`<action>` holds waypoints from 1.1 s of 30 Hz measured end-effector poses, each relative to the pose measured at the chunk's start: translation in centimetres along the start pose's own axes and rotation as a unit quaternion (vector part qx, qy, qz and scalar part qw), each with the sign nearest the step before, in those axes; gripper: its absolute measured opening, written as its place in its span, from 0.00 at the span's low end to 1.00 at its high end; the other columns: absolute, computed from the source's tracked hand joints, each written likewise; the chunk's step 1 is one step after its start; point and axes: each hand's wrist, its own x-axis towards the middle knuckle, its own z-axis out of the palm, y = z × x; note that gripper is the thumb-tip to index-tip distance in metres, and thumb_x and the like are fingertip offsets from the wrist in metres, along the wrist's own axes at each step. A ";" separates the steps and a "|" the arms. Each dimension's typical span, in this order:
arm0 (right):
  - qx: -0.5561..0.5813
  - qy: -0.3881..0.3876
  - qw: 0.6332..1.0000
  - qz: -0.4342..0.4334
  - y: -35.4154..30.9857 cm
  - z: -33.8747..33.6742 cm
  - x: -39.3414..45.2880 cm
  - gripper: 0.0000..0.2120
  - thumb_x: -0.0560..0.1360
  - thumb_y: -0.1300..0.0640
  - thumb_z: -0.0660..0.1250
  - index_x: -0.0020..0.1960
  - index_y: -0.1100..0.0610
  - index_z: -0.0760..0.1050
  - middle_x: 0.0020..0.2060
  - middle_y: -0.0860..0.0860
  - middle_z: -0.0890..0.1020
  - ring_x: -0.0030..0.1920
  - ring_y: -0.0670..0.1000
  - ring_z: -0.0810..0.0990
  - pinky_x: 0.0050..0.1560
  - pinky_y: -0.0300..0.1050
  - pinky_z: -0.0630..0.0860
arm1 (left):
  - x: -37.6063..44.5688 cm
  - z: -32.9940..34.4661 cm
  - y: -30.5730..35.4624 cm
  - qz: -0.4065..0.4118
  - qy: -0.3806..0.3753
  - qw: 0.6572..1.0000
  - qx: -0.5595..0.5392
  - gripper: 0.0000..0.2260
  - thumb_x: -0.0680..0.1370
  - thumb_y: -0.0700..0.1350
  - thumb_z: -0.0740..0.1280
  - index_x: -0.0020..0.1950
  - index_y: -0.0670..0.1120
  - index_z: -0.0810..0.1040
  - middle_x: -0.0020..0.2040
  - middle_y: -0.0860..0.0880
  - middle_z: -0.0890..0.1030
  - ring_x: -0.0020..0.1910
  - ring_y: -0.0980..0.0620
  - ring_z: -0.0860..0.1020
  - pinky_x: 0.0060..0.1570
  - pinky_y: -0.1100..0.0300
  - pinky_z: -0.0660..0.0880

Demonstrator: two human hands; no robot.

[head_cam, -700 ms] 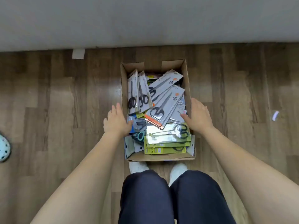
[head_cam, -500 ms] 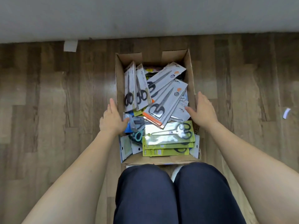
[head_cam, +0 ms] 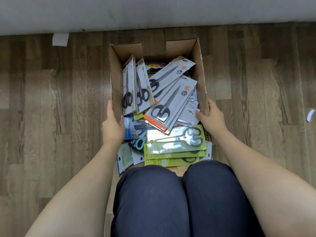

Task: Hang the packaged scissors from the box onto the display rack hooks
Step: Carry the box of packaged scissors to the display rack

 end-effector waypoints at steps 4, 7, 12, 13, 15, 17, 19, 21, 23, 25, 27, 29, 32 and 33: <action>-0.031 0.045 0.999 0.003 -0.1 0.3 0.0 0.10 0.77 0.61 0.63 0.57 0.60 0.76 0.49 0.55 0.81 0.48 0.52 0.77 0.40 0.39 0.70 | -0.1 0.2 0.0 -0.004 0.018 1.000 -0.009 0.32 0.80 0.36 0.58 0.77 0.58 0.49 0.46 0.41 0.76 0.44 0.44 0.76 0.47 0.51 0.72; -0.072 0.087 0.993 0.014 -0.6 0.5 -0.2 0.07 0.77 0.66 0.58 0.46 0.66 0.74 0.40 0.58 0.77 0.39 0.54 0.72 0.32 0.41 0.64 | -0.7 0.2 -0.1 0.009 0.027 1.000 -0.001 0.30 0.80 0.36 0.57 0.77 0.57 0.50 0.42 0.40 0.75 0.41 0.44 0.75 0.43 0.51 0.71; -0.078 0.116 0.990 0.017 -2.0 0.0 -1.6 0.07 0.75 0.70 0.56 0.45 0.68 0.73 0.40 0.61 0.77 0.39 0.54 0.70 0.34 0.42 0.63 | -1.6 -1.4 1.1 0.028 0.021 0.999 -0.003 0.31 0.80 0.35 0.57 0.77 0.57 0.52 0.43 0.42 0.75 0.42 0.45 0.75 0.48 0.51 0.73; -0.073 0.121 0.990 0.018 -2.4 -0.3 -2.1 0.07 0.74 0.70 0.56 0.44 0.67 0.73 0.40 0.61 0.77 0.39 0.54 0.70 0.34 0.42 0.63 | -1.9 -2.1 1.6 0.035 0.019 0.999 -0.001 0.31 0.79 0.35 0.57 0.77 0.58 0.52 0.44 0.42 0.75 0.42 0.45 0.75 0.48 0.51 0.73; -0.071 0.132 0.988 0.028 -3.3 -1.2 -3.6 0.06 0.74 0.70 0.56 0.40 0.63 0.70 0.38 0.60 0.75 0.38 0.54 0.69 0.30 0.44 0.59 | -2.8 -3.7 2.8 0.048 0.015 0.999 0.002 0.31 0.79 0.34 0.57 0.76 0.58 0.53 0.45 0.43 0.76 0.43 0.46 0.75 0.48 0.53 0.73; -0.059 0.146 0.987 0.042 -4.5 -2.6 -5.5 0.07 0.73 0.70 0.55 0.39 0.62 0.69 0.36 0.58 0.73 0.36 0.54 0.67 0.30 0.44 0.58 | -4.2 -5.6 4.3 0.056 0.011 0.998 0.004 0.30 0.79 0.35 0.57 0.76 0.58 0.54 0.46 0.43 0.76 0.43 0.46 0.74 0.49 0.54 0.72; -0.049 0.158 0.985 0.050 -6.1 -4.4 -7.8 0.08 0.72 0.70 0.55 0.38 0.61 0.68 0.34 0.57 0.72 0.36 0.54 0.65 0.32 0.44 0.60 | -5.9 -7.7 6.2 0.056 0.000 0.998 0.006 0.30 0.79 0.35 0.56 0.76 0.59 0.53 0.46 0.44 0.76 0.42 0.47 0.74 0.49 0.54 0.72; -0.048 0.162 0.984 0.061 -8.0 -6.5 -10.2 0.11 0.72 0.70 0.55 0.34 0.58 0.64 0.31 0.54 0.70 0.34 0.54 0.64 0.31 0.44 0.60 | -7.8 -10.1 8.3 0.059 -0.007 0.998 0.008 0.31 0.79 0.35 0.56 0.76 0.59 0.53 0.49 0.45 0.76 0.44 0.47 0.74 0.51 0.55 0.72; -0.047 0.164 0.983 0.069 -10.2 -9.0 -13.0 0.14 0.72 0.70 0.55 0.33 0.54 0.62 0.30 0.51 0.69 0.34 0.54 0.64 0.30 0.44 0.60 | -9.9 -12.6 10.6 0.065 -0.016 0.998 0.012 0.31 0.79 0.35 0.56 0.76 0.59 0.53 0.53 0.45 0.77 0.47 0.47 0.75 0.53 0.55 0.73; -0.032 0.170 0.983 0.064 -12.4 -11.6 -15.9 0.11 0.73 0.69 0.57 0.39 0.55 0.71 0.34 0.53 0.75 0.37 0.54 0.70 0.34 0.43 0.66 | -12.3 -15.3 13.1 0.070 -0.024 0.997 0.016 0.30 0.79 0.36 0.56 0.76 0.59 0.54 0.56 0.44 0.77 0.49 0.48 0.75 0.53 0.56 0.72; -0.015 0.180 0.982 0.054 -14.5 -14.2 -18.8 0.13 0.74 0.67 0.58 0.52 0.57 0.77 0.42 0.56 0.79 0.41 0.55 0.75 0.41 0.43 0.71 | -14.8 -17.9 15.5 0.077 -0.027 0.996 0.022 0.27 0.80 0.36 0.56 0.75 0.57 0.57 0.59 0.44 0.77 0.50 0.49 0.74 0.52 0.59 0.70; -0.007 0.192 0.980 0.060 -16.4 -16.6 -21.6 0.15 0.75 0.66 0.58 0.57 0.55 0.77 0.43 0.56 0.80 0.43 0.56 0.76 0.42 0.42 0.72 | -17.2 -20.4 17.9 0.087 -0.027 0.996 0.024 0.26 0.80 0.36 0.56 0.75 0.55 0.58 0.61 0.44 0.76 0.52 0.49 0.74 0.53 0.59 0.69; 0.013 0.210 0.975 0.068 -19.1 -20.2 -25.9 0.14 0.76 0.66 0.57 0.55 0.55 0.77 0.42 0.55 0.79 0.41 0.55 0.74 0.39 0.40 0.67 | -20.6 -23.8 21.3 0.108 -0.026 0.993 0.029 0.25 0.80 0.37 0.56 0.75 0.55 0.58 0.59 0.43 0.77 0.50 0.48 0.74 0.51 0.58 0.69; 0.019 0.216 0.974 0.073 -20.0 -21.4 -27.2 0.14 0.76 0.66 0.56 0.55 0.55 0.77 0.42 0.55 0.79 0.41 0.54 0.74 0.39 0.40 0.67 | -21.5 -24.7 22.4 0.114 -0.026 0.993 0.032 0.25 0.81 0.37 0.56 0.74 0.56 0.58 0.59 0.43 0.76 0.51 0.48 0.74 0.52 0.57 0.70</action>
